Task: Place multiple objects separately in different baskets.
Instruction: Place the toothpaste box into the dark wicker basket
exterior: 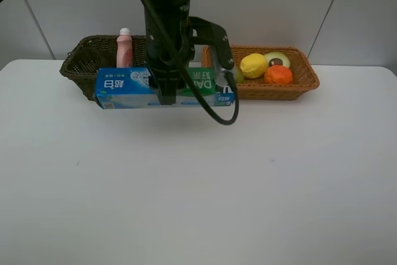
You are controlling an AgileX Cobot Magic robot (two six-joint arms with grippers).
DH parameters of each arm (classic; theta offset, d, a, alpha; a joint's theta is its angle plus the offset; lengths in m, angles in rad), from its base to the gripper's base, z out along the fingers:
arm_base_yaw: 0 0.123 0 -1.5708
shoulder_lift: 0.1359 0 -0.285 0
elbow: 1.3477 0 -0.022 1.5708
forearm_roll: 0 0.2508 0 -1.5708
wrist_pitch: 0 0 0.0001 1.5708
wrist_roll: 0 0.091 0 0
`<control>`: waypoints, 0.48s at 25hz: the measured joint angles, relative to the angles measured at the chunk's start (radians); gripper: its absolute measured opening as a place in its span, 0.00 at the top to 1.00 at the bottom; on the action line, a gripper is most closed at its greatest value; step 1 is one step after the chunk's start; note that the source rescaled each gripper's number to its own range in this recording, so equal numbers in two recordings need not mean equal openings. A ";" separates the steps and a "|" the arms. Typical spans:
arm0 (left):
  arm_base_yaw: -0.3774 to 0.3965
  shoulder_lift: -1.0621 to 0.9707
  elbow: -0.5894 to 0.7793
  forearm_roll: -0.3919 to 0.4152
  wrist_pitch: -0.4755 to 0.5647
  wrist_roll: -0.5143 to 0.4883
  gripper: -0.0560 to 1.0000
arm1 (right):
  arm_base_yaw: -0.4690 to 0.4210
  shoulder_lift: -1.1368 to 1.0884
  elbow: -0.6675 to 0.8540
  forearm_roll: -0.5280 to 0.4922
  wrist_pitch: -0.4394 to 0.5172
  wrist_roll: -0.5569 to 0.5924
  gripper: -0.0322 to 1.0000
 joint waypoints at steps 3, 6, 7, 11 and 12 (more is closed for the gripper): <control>0.068 0.000 -0.035 0.010 0.001 -0.004 0.26 | 0.000 0.000 0.000 0.000 0.000 0.000 0.00; 0.136 0.000 -0.075 0.017 0.001 -0.004 0.26 | 0.000 0.000 0.000 0.000 0.000 0.000 0.00; 0.159 0.000 -0.085 0.019 0.002 -0.003 0.26 | 0.000 0.000 0.000 0.000 0.000 0.000 0.00; 0.224 -0.001 -0.110 0.021 0.001 0.018 0.26 | 0.000 0.000 0.000 0.000 0.000 0.000 0.00; 0.234 -0.001 -0.111 0.021 0.000 0.028 0.26 | 0.000 0.000 0.000 0.000 0.000 0.000 0.00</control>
